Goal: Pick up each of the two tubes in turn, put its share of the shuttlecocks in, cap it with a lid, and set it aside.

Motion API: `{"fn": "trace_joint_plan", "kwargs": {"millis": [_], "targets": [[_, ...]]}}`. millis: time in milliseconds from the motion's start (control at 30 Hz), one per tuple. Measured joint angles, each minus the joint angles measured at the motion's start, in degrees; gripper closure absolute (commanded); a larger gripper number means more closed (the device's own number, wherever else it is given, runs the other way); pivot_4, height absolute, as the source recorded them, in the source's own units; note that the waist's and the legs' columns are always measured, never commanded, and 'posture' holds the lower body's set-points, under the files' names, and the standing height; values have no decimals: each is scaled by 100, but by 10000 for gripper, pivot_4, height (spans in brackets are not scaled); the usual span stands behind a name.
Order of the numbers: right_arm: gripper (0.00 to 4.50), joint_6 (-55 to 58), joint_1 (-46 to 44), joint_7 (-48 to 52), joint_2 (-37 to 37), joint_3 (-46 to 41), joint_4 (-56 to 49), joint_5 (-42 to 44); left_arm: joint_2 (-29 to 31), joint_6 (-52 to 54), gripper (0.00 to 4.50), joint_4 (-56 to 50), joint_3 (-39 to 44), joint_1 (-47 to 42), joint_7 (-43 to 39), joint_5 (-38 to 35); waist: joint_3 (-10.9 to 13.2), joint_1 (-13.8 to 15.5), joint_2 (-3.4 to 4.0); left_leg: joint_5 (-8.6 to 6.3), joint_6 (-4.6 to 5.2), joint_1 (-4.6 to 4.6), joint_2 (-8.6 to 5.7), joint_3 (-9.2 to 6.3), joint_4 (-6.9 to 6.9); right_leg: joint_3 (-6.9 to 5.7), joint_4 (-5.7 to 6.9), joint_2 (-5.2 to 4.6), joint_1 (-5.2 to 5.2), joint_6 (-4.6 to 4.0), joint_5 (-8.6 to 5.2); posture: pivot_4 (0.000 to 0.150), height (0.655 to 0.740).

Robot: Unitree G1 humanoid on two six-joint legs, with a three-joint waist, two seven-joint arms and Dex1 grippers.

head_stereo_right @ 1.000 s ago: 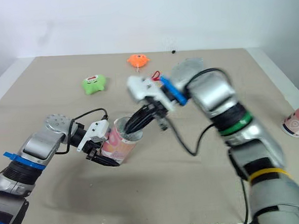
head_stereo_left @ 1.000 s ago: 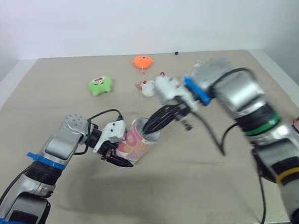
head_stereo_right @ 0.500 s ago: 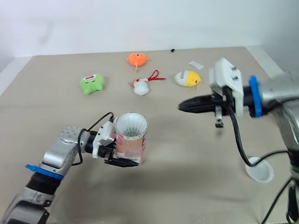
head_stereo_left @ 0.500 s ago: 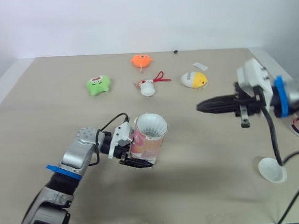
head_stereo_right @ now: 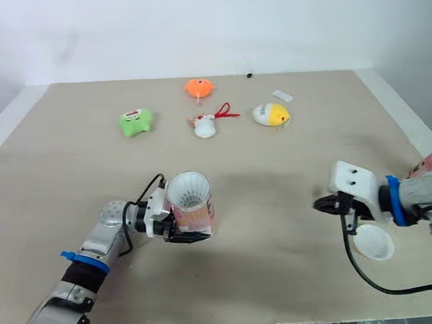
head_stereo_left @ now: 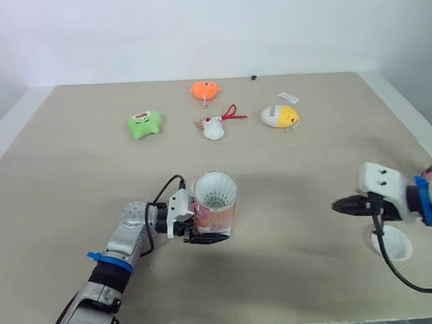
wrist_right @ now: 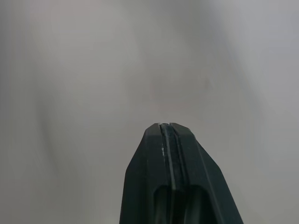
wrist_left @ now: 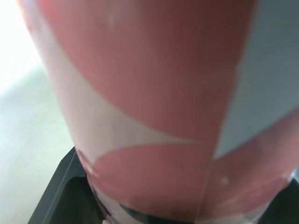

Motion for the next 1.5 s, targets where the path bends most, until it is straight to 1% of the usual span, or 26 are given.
{"fn": "trace_joint_plan", "kwargs": {"millis": [33,100,133,200,367,400,467,500,567,633,700,867,1100,1167,1200,1233,1267,1300,1367,1500], "targets": [[26553,-51,74,38,-80,-10,152,-65,-46,-55,16245,37,-27,-6,8,14,0,0,-1,0,0,7,-7,-2,-3,-2,-3,-8,7,0,-4,1500,7323],[19809,-356,334,214,-223,-160,512,-163,-244,-127,16245,165,-76,-75,98,94,-3,-3,5,0,0,9,-18,-2,-3,1,-10,-18,16,3,-9,1500,7323],[14503,-446,381,337,-282,-228,696,-163,-380,-141,16245,259,-109,-118,173,119,-5,-9,8,0,0,12,-27,2,-2,7,-12,-28,19,12,-8,1500,7323],[14503,-659,439,544,-455,-395,1061,-172,-614,-162,16245,357,-209,-184,337,246,-4,-23,7,1,3,13,-48,4,-1,14,-14,-46,22,25,-7,1500,7323],[14503,-1086,380,783,-736,-493,1986,-288,-742,-119,16245,371,-315,-224,488,333,-5,-32,8,1,4,30,-50,-1,-5,4,-67,-54,62,34,4,1500,7323],[14503,-1208,161,876,-773,-450,2427,-295,-763,-64,16245,367,-326,-235,497,333,-4,-33,9,1,4,29,-53,4,-6,8,-74,-61,62,39,8,1500,7323],[14503,-1337,-126,1007,-856,-382,2987,-335,-773,-25,16245,348,-356,-240,504,341,-6,-33,13,0,6,29,-64,6,-7,14,-75,-71,64,48,7,1500,7323],[14503,-1372,-194,1050,-869,-368,3108,-341,-775,-8,16245,340,-363,-242,505,346,-6,-33,13,0,7,29,-64,6,-6,16,-77,-71,64,52,9,1500,7323],[14503,-1558,-544,1192,-880,-34,3550,-464,-770,35,16245,311,-372,-251,520,366,-6,-33,13,-1,7,29,-64,6,-6,15,-81,-71,66,73,22,1500,7323],[14503,-1632,-737,1246,-842,217,3753,-578,-754,58,16245,297,-372,-253,545,367,-7,-33,17,-1,7,28,-66,6,-7,14,-80,-72,66,74,22,1500,7323],[14503,-1653,-976,1315,-635,519,3908,-678,-705,129,16245,231,-381,-258,579,371,-7,-33,17,-1,8,28,-64,5,-7,12,-81,-70,66,73,22,1500,7323],[14503,-1523,-1086,1475,-342,752,3846,-655,-636,277,16245,83,-408,-248,670,379,-6,-34,32,0,8,29,-64,2,-7,18,-79,-69,65,77,28,1500,7323],[14503,-1422,-1052,1538,-310,756,3560,-608,-575,339,16245,15,-429,-236,745,379,-8,-40,41,1,9,37,-64,4,-7,29,-80,-67,66,81,32,1500,7323],[24254,-1422,-1018,1526,-235,800,3504,-617,-563,336,16245,17,-428,-239,741,378,-8,-42,40,1,9,39,-63,5,-7,32,-79,-66,66,80,33,1500,7323],[27399,-1422,-1021,1487,-223,799,3493,-619,-558,336,16245,18,-428,-240,739,377,-9,-44,41,1,10,41,-63,6,-7,35,-79,-66,66,80,33,1500,7323],[29379,-1424,-1021,1467,-222,804,3478,-627,-549,336,16245,19,-428,-243,734,377,-8,-45,40,1,9,45,-62,6,-7,35,-79,-65,69,80,33,1500,7323],[32616,-1439,-1052,1446,-217,864,3459,-662,-519,338,16245,26,-429,-263,719,376,-7,-47,37,1,9,47,-60,6,-7,35,-79,-61,70,78,34,1500,7323],[38032,-1431,-1079,1438,-204,884,3448,-666,-489,340,16245,32,-429,-284,696,376,-7,-47,35,1,9,47,-59,6,-7,35,-79,-59,71,76,34,1500,7323],[44397,-1416,-1089,1441,-194,899,3393,-662,-433,339,16245,36,-428,-310,660,371,-6,-50,30,1,9,50,-58,5,-7,34,-79,-56,73,63,30,1500,7323],[44397,-1413,-1117,1452,-159,911,3346,-664,-387,342,16245,61,-413,-344,623,360,-5,-53,26,1,9,54,-56,5,-7,37,-79,-54,76,59,29,1500,7323]]}}
